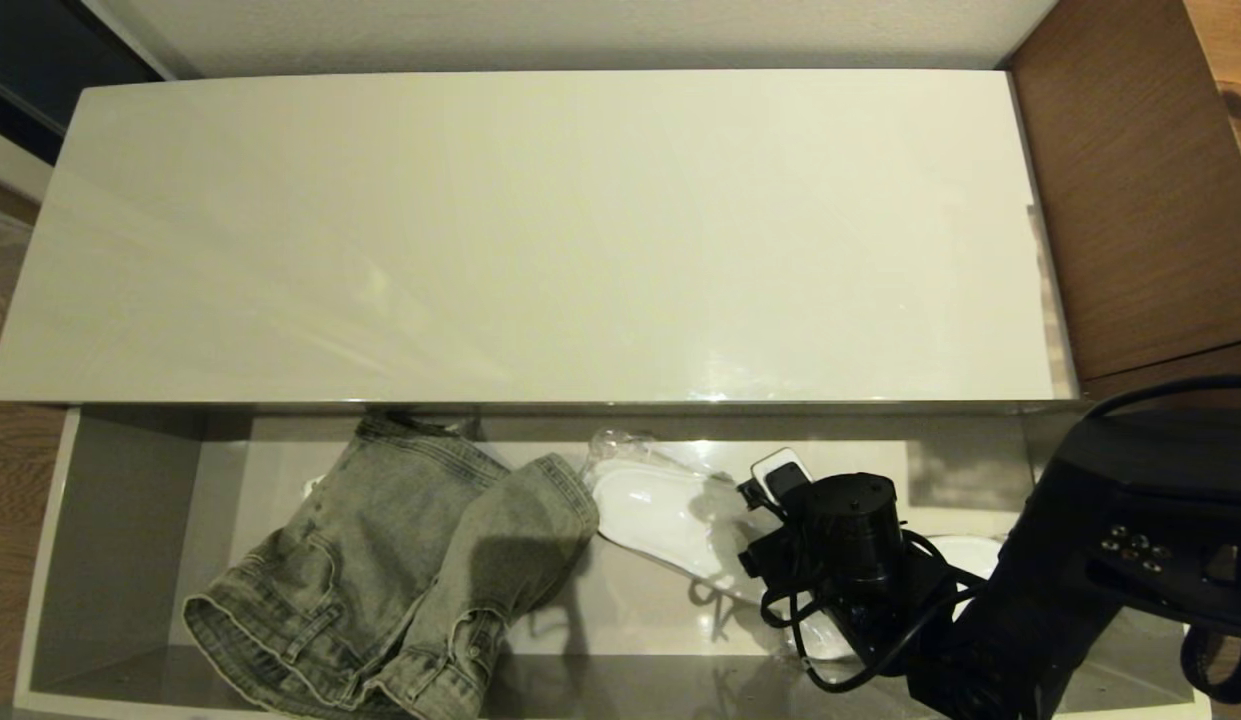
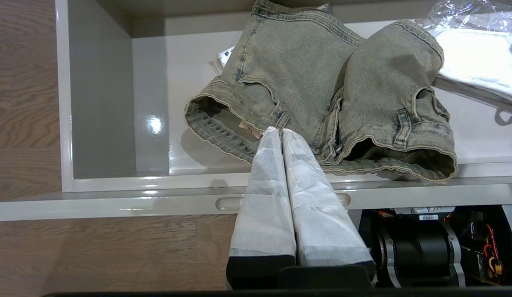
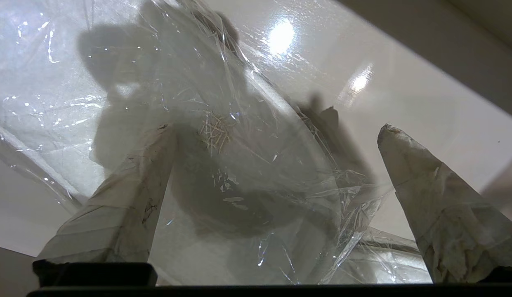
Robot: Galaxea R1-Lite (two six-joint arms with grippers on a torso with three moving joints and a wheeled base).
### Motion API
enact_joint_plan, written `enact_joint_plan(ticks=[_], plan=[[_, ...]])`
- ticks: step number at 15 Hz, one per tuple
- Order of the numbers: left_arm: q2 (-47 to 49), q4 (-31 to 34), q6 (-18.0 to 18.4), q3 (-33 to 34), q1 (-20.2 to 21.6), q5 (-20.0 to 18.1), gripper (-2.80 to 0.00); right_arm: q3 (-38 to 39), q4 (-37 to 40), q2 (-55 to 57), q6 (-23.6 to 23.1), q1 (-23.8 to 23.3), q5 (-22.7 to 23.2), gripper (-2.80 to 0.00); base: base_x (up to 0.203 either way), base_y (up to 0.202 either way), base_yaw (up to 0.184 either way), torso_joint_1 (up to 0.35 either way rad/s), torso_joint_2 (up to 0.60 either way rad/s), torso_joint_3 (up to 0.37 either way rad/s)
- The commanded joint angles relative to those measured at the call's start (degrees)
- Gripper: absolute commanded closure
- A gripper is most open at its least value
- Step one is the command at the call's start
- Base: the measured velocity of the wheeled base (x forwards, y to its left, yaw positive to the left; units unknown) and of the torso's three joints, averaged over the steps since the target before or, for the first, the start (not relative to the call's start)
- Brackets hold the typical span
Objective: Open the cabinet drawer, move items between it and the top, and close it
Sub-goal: Take out the disposable slippers from the drawer
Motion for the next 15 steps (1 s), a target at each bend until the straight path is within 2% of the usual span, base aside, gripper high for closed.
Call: enact_joint_plan(ticks=[1, 7, 15], plan=[[0.06, 0.02, 0.01, 0.0, 0.1, -0.01, 0.0, 0.22, -0.11, -3.18, 0.07, -0.57, -0.36, -2.8, 0.0, 0.0, 0.0, 0.0, 0.0, 0.0], [0.06, 0.02, 0.01, 0.0, 0.01, -0.05, 0.0, 0.45, 1.24, -8.53, -0.22, -0.74, -2.72, -2.8, 0.0, 0.0, 0.0, 0.0, 0.0, 0.0], [0.06, 0.02, 0.01, 0.0, 0.1, 0.02, 0.0, 0.01, 0.54, -10.49, -0.34, -0.13, -2.6, -2.8, 0.0, 0.0, 0.0, 0.0, 0.0, 0.0]])
